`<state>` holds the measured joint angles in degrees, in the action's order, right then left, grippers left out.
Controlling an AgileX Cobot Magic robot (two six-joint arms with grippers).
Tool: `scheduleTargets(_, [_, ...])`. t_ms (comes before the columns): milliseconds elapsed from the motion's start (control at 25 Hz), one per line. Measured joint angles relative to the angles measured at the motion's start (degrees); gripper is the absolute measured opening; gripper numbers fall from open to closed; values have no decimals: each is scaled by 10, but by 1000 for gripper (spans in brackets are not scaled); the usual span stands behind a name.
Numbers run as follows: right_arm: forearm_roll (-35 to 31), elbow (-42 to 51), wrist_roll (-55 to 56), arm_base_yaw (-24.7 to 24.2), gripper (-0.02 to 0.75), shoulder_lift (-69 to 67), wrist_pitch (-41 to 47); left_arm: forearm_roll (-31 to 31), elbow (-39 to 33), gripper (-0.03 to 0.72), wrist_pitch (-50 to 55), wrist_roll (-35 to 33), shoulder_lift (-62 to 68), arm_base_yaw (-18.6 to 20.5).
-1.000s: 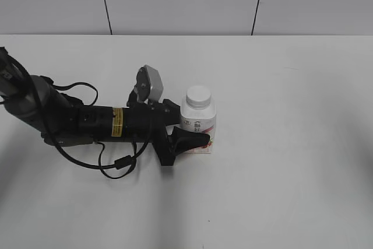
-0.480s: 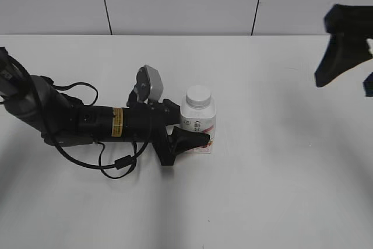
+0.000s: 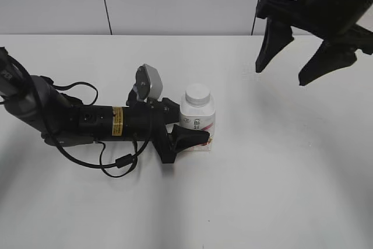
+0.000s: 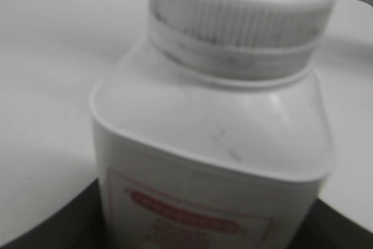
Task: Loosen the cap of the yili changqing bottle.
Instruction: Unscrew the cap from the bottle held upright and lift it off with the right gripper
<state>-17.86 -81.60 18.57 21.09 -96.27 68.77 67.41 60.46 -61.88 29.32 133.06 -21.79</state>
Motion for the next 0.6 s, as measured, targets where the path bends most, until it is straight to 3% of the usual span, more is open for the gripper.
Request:
scheduleTargets(280, [0,-86,44,56,566,-110,-1,0,0,433,2,-4,0,0])
scheduleTargets(600, [2,-170,62,78,566,-188,3,-5,0,433,3,-5,0,0])
